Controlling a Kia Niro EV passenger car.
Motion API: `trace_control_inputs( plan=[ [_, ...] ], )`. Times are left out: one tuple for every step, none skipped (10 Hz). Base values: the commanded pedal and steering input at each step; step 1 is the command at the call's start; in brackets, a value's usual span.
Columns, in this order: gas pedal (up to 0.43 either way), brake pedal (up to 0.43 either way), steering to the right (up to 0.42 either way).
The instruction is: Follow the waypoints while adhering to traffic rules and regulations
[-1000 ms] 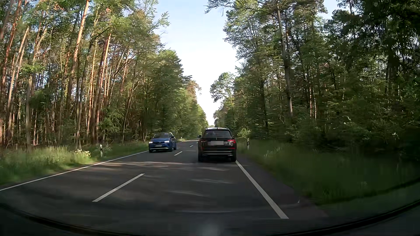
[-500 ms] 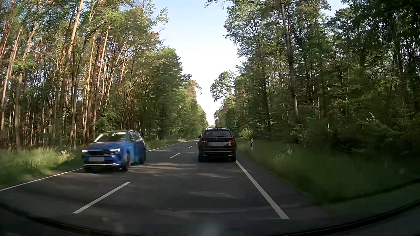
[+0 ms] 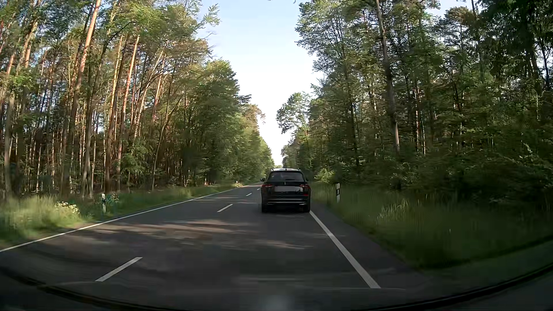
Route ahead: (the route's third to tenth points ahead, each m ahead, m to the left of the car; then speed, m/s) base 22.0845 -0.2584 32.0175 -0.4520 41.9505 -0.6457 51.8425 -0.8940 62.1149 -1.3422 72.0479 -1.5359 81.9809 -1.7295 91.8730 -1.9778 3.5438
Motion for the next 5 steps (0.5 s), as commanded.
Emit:
trace_control_inputs(
  plan=[
    [0.0, 0.0, 0.004],
    [0.0, 0.0, 0.004],
    [0.0, 0.0, 0.003],
    [0.0, 0.0, 0.001],
    [0.0, 0.0, 0.001]
  ],
)
